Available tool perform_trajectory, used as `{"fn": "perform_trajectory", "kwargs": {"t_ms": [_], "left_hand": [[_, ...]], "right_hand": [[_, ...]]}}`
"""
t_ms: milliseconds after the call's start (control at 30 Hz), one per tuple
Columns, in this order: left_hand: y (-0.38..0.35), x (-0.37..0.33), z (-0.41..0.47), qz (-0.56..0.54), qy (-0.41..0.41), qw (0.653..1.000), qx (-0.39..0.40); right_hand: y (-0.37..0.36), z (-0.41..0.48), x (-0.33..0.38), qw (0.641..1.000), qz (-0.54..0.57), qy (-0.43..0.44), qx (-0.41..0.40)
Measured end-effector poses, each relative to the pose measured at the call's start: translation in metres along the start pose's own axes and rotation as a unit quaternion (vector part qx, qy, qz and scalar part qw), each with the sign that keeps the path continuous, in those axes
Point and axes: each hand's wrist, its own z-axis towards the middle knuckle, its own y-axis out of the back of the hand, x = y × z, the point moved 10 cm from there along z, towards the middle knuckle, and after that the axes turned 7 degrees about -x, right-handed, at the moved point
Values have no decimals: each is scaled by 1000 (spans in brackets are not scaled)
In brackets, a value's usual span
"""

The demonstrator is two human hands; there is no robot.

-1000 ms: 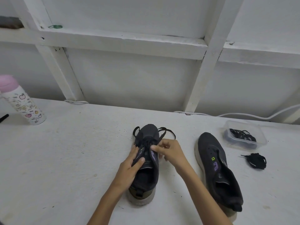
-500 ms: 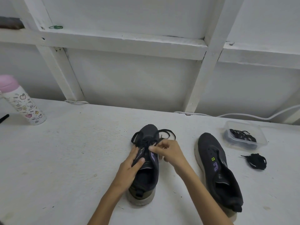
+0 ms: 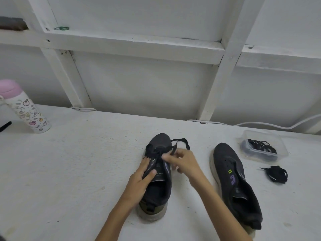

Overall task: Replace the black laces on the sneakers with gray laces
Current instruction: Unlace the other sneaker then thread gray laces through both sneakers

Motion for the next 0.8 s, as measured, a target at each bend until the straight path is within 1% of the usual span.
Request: {"fn": "perform_trajectory", "kwargs": {"t_ms": [33, 100, 167, 267, 333, 400, 433, 500, 533, 567, 600, 667, 733, 800], "left_hand": [[0, 0, 0, 2, 0, 1000, 2], [1, 1, 0, 1, 4, 1000, -1], [3, 3, 0, 0, 8, 1000, -4], [1, 3, 0, -2, 10, 1000, 1], [0, 4, 0, -2, 12, 1000, 3], [0, 4, 1, 0, 11, 1000, 2], [0, 5, 1, 2, 11, 1000, 1], [0, 4, 2, 7, 9, 1000, 1], [0, 4, 2, 10, 8, 1000, 1], [0, 4, 2, 10, 9, 1000, 1], [0, 4, 2, 8, 11, 1000, 0], [1, 5, 1, 0, 14, 1000, 0], [1, 5, 0, -5, 16, 1000, 3], [0, 5, 1, -8, 17, 1000, 5]], "right_hand": [[-7, -2, -1, 1000, 0, 10, 17], [-3, 1, 5, 999, -4, 38, 3], [18, 11, 17, 996, 7, 53, -66], [60, 21, 29, 977, 97, 54, -185], [71, 20, 31, 966, 135, 50, -214], [61, 19, 24, 975, 120, 32, -186], [50, 17, 18, 984, 96, 21, -151], [18, 7, 3, 998, 40, 1, -55], [5, 1, -2, 1000, 23, -3, -14], [-3, -2, -5, 1000, 18, 0, 8], [-4, -3, -4, 1000, 16, 12, 10], [5, 3, 6, 999, 12, 39, -20], [27, 12, 16, 994, 22, 49, -90], [54, 20, 22, 981, 79, 46, -170]]}}
